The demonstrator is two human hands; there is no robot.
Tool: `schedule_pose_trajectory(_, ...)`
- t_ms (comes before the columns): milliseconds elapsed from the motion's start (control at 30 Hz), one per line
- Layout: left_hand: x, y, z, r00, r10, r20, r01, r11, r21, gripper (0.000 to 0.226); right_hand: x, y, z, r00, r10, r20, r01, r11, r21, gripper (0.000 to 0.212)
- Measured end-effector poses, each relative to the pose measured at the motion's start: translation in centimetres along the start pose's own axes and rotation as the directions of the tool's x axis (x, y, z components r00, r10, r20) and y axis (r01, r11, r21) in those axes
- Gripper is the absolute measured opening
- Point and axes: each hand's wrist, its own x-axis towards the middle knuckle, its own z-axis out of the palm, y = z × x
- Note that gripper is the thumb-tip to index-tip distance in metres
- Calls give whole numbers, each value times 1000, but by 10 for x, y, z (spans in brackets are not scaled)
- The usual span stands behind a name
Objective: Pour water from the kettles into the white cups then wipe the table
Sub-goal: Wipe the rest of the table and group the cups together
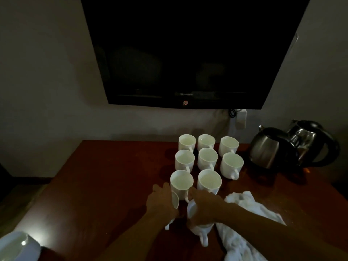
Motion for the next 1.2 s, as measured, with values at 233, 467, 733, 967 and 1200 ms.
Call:
schedule_pose_trajectory(233, -3, 4, 2, 999, -45, -8, 45, 999, 1, 87, 8, 6, 8, 1000, -26, -14, 26, 999, 19, 98)
schedule_pose_trajectory(467, -9, 1, 5, 999, 31, -28, -31, 999, 18, 92, 5, 13, 8, 1000, -9, -6, 10, 996, 87, 98)
schedule_pose_trajectory(733, -16, -10, -13, 996, 87, -20, -87, 996, -24, 102, -3, 5, -5, 999, -38, -32, 39, 999, 26, 83)
schedule_pose_trajectory(967, -36, -43, -54, 994, 92, -61, -92, 996, 10, 103, -22, -23, -30, 979, -41, -198, 26, 997, -77, 89)
schedule_pose_trajectory(1200, -79, -132, -101, 995, 5, -95, 3, 997, 83, 115, -40, -114, -14, 976, -56, -211, 60, 998, 10, 80)
